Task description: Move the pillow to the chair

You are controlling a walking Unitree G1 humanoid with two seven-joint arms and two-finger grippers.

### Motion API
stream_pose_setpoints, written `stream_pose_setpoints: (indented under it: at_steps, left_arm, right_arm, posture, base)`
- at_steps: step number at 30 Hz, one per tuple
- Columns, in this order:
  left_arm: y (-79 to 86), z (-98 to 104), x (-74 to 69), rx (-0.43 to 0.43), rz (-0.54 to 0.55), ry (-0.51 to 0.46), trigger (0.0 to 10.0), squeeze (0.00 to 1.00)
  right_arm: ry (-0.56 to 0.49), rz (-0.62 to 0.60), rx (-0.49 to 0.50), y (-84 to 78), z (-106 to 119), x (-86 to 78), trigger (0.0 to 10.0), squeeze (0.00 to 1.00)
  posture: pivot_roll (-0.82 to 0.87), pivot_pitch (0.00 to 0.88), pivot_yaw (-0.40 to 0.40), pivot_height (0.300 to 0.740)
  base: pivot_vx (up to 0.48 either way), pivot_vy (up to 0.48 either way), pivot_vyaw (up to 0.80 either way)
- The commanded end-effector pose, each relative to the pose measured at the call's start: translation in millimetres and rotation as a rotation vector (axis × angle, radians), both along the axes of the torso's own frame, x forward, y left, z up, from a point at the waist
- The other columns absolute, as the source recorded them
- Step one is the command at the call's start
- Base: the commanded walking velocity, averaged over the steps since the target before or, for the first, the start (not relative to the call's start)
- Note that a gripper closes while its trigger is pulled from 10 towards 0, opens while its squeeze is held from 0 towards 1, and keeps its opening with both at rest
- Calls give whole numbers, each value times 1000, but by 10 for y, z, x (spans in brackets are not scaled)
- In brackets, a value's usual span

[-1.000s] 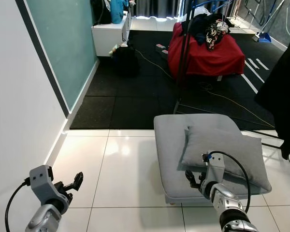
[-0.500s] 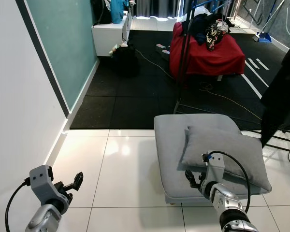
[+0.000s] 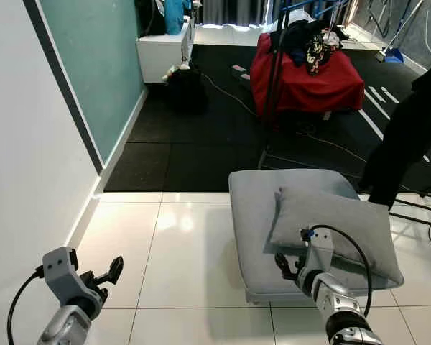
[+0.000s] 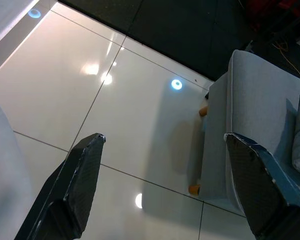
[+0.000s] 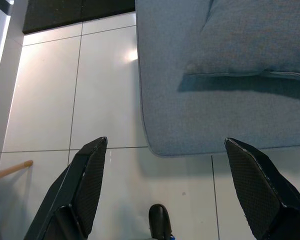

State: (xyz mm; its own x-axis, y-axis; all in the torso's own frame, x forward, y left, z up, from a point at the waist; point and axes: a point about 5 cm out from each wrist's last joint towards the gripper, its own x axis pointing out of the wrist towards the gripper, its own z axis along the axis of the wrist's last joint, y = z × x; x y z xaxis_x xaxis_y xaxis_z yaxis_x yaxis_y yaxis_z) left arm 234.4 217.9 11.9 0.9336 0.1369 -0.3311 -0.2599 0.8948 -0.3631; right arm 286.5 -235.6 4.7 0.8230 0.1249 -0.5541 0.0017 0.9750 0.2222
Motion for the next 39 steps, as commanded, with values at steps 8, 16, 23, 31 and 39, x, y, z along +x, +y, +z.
stream_pose_setpoints:
  at_steps: [8, 16, 23, 31, 39]
  left_arm:
    - [-1, -26, -40, -1, -8, 11, 10000, 0]
    - [-9, -22, -41, -4, -6, 7, 10000, 0]
    - [-12, -16, -40, -4, -5, 4, 10000, 0]
    - [-3, -14, -40, -3, -1, 1, 10000, 0]
    - [4, -10, -39, 1, -1, 1, 10000, 0]
  right_arm:
    - [-9, -3, 8, -4, -1, -11, 10000, 0]
    - [-8, -4, 8, -10, 1, -11, 10000, 0]
    - [-7, -4, 7, -13, 2, -10, 10000, 0]
    - [-8, -3, 9, -8, 2, -9, 10000, 0]
    - [-9, -6, 10, -5, 2, -7, 10000, 0]
  posture:
    - [-94, 53, -30, 740]
    - [-96, 56, -32, 740]
    - [-96, 58, -33, 740]
    - [-94, 57, -34, 740]
    - [-95, 62, -32, 740]
  base:
    - [0, 0, 0]
    - [0, 0, 0]
    - [0, 0, 0]
    - [0, 0, 0]
    - [0, 0, 0]
